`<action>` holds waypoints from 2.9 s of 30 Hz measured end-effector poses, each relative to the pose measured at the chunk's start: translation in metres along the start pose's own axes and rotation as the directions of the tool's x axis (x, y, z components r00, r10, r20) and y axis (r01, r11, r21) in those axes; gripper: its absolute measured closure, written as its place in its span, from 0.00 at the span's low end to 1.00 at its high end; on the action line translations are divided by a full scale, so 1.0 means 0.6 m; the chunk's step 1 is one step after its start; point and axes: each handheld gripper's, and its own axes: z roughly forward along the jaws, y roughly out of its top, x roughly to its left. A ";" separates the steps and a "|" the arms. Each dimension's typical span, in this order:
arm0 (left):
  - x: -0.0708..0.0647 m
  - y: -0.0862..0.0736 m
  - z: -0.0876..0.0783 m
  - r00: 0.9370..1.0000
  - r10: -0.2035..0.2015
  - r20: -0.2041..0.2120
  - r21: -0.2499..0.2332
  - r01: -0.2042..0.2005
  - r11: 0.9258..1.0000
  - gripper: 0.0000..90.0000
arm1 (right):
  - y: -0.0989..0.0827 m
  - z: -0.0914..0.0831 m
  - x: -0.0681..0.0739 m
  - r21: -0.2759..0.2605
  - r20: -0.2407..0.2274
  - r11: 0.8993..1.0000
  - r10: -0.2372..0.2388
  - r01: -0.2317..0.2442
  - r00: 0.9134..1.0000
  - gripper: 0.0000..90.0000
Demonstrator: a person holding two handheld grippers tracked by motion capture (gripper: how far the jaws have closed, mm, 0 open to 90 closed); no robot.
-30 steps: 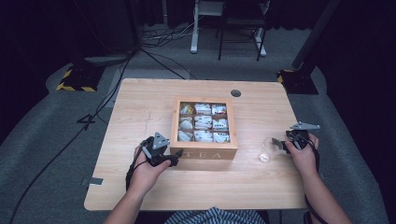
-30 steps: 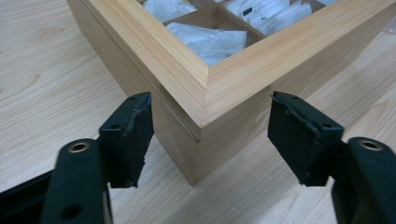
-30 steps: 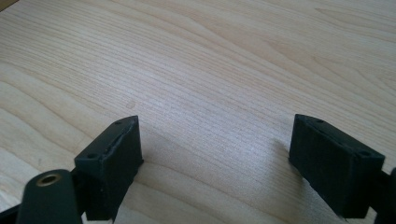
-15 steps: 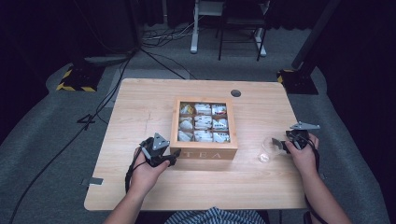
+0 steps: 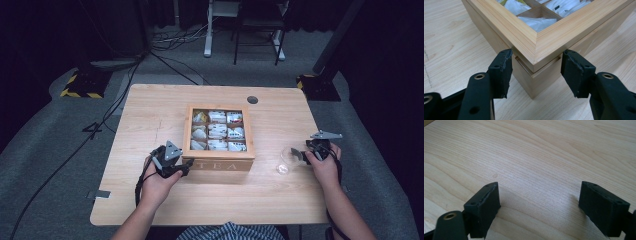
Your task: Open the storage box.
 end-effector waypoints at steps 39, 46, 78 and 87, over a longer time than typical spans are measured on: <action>0.009 0.073 -0.017 0.988 0.102 -0.118 -0.152 -0.119 0.981 0.40 | -0.021 -0.023 0.016 -0.002 -0.036 0.999 -0.035 0.035 0.999 0.19; 0.017 0.087 -0.018 0.985 0.110 -0.133 -0.167 -0.132 0.977 0.40 | -0.029 -0.033 0.023 -0.014 -0.047 0.997 -0.077 0.076 0.996 0.23; 0.054 0.136 -0.025 0.985 0.104 -0.139 -0.197 -0.130 0.972 0.62 | -0.033 -0.142 0.048 -0.057 -0.014 0.998 0.039 -0.040 0.999 0.36; 0.058 0.139 -0.025 0.988 0.090 -0.127 -0.212 -0.116 0.970 0.62 | -0.014 -0.184 0.052 -0.073 -0.017 0.996 0.056 -0.057 0.998 0.39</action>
